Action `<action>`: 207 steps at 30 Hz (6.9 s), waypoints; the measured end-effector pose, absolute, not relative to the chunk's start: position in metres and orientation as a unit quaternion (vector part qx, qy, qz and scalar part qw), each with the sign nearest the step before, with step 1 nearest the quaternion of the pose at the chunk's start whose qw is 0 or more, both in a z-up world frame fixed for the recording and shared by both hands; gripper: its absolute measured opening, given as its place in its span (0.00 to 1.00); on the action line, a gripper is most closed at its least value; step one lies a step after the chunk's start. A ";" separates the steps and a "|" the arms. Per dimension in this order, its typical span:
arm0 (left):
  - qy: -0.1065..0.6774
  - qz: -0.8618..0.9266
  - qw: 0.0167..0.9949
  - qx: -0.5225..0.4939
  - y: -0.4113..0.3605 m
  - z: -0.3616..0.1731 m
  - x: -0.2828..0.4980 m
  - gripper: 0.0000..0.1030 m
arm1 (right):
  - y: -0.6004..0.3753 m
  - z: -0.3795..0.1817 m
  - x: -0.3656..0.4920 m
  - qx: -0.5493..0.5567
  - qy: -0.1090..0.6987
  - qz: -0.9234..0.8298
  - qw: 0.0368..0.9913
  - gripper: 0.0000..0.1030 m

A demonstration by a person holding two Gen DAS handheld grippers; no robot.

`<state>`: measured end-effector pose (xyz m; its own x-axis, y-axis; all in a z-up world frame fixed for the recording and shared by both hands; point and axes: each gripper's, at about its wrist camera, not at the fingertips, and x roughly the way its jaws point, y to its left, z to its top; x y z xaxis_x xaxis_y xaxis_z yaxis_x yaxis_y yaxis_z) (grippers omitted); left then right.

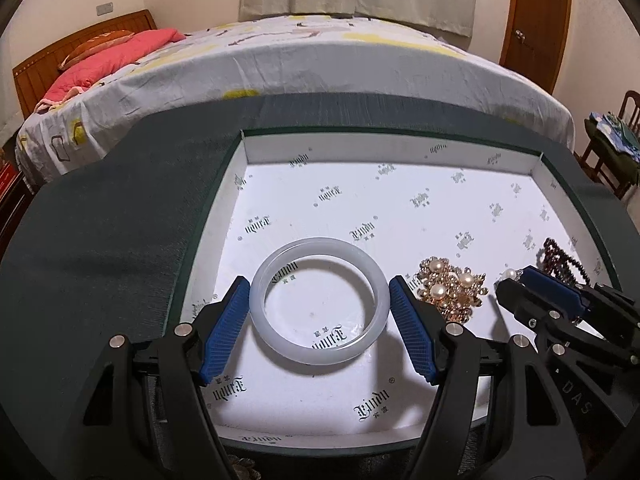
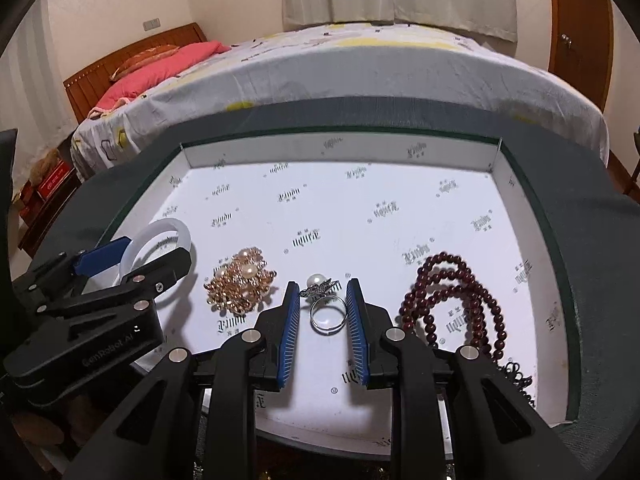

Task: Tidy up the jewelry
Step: 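Carry bangle and ring into the white box and open both grippers, then lower the left gripper onto the black tassel pendant and close it, then grasp the silver rhinestone brooch with the right gripper while the left holds the pendant, then carry pendant and rhinestone brooch into the white box and open both grippers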

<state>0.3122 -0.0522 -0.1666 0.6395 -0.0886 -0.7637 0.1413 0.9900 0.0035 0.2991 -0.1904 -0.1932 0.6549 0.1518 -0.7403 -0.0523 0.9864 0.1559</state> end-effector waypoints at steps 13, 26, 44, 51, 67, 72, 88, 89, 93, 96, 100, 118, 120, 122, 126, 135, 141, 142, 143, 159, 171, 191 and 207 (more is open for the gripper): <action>0.415 -0.069 0.907 0.030 -0.051 -0.164 0.311 0.74 | -0.199 -0.183 0.297 0.068 0.394 0.053 0.915 0.43; 0.353 -0.066 0.933 0.001 -0.029 -0.101 0.249 0.79 | -0.217 -0.136 0.228 0.085 0.341 0.052 0.935 0.43; 0.387 -0.033 0.922 0.005 -0.002 -0.134 0.159 0.83 | -0.216 -0.168 0.143 0.082 0.379 0.062 0.920 0.43; 0.402 -0.017 0.915 0.002 0.011 -0.148 0.163 0.73 | -0.212 -0.172 0.144 0.081 0.382 0.068 0.918 0.43; 0.420 -0.027 0.907 0.010 0.010 -0.167 0.183 0.53 | -0.210 -0.182 0.150 0.084 0.395 0.070 0.912 0.43; 0.428 -0.043 0.902 0.014 0.006 -0.172 0.188 0.33 | -0.210 -0.183 0.151 0.085 0.396 0.070 0.912 0.43; 0.414 -0.055 0.908 0.034 0.003 -0.164 0.176 0.16 | -0.187 -0.184 0.162 0.073 0.401 0.099 0.908 0.43; 0.414 -0.054 0.908 0.033 0.004 -0.163 0.175 0.16 | -0.183 -0.184 0.164 0.071 0.401 0.104 0.908 0.43; 0.415 -0.044 0.908 0.025 0.013 -0.160 0.172 0.16 | -0.168 -0.182 0.173 0.059 0.399 0.120 0.907 0.41; 0.417 -0.037 0.908 0.019 0.018 -0.159 0.172 0.16 | -0.154 -0.187 0.184 0.044 0.408 0.129 0.903 0.35; 0.415 -0.033 0.909 0.015 0.023 -0.159 0.172 0.16 | -0.146 -0.197 0.194 0.037 0.425 0.131 0.895 0.30; 0.403 -0.034 0.914 0.014 0.020 -0.150 0.167 0.16 | -0.159 -0.179 0.175 0.044 0.395 0.128 0.908 0.14; 0.396 -0.036 0.917 0.013 0.018 -0.143 0.165 0.16 | -0.165 -0.171 0.170 0.052 0.388 0.126 0.912 0.14; 0.390 -0.038 0.920 0.012 0.018 -0.138 0.164 0.16 | -0.169 -0.165 0.167 0.058 0.382 0.125 0.914 0.14; 0.376 -0.042 0.926 0.014 0.015 -0.125 0.160 0.16 | -0.176 -0.153 0.161 0.064 0.368 0.120 0.920 0.14; 0.351 -0.047 0.935 0.011 0.010 -0.099 0.155 0.16 | -0.188 -0.137 0.156 0.073 0.347 0.113 0.928 0.14; 0.324 -0.064 0.944 0.010 -0.003 -0.076 0.158 0.16 | -0.200 -0.118 0.160 0.078 0.323 0.102 0.938 0.14; 0.320 -0.067 0.945 0.011 -0.005 -0.072 0.159 0.16 | -0.202 -0.115 0.161 0.079 0.319 0.100 0.939 0.14; 0.314 -0.071 0.947 0.011 -0.008 -0.068 0.162 0.16 | -0.205 -0.110 0.163 0.079 0.314 0.097 0.941 0.14; 0.279 -0.134 0.951 0.000 -0.086 -0.051 0.261 0.16 | -0.249 -0.090 0.248 0.076 0.276 0.051 0.957 0.14; 0.351 -0.136 0.927 0.010 -0.146 -0.113 0.353 0.16 | -0.275 -0.151 0.331 0.080 0.350 0.033 0.933 0.14; 0.446 -0.132 0.884 0.048 -0.169 -0.157 0.391 0.17 | -0.277 -0.179 0.359 0.060 0.426 0.017 0.903 0.14; 0.375 -0.114 0.920 0.013 -0.138 -0.120 0.363 0.71 | -0.281 -0.155 0.322 0.085 0.372 0.007 0.924 0.39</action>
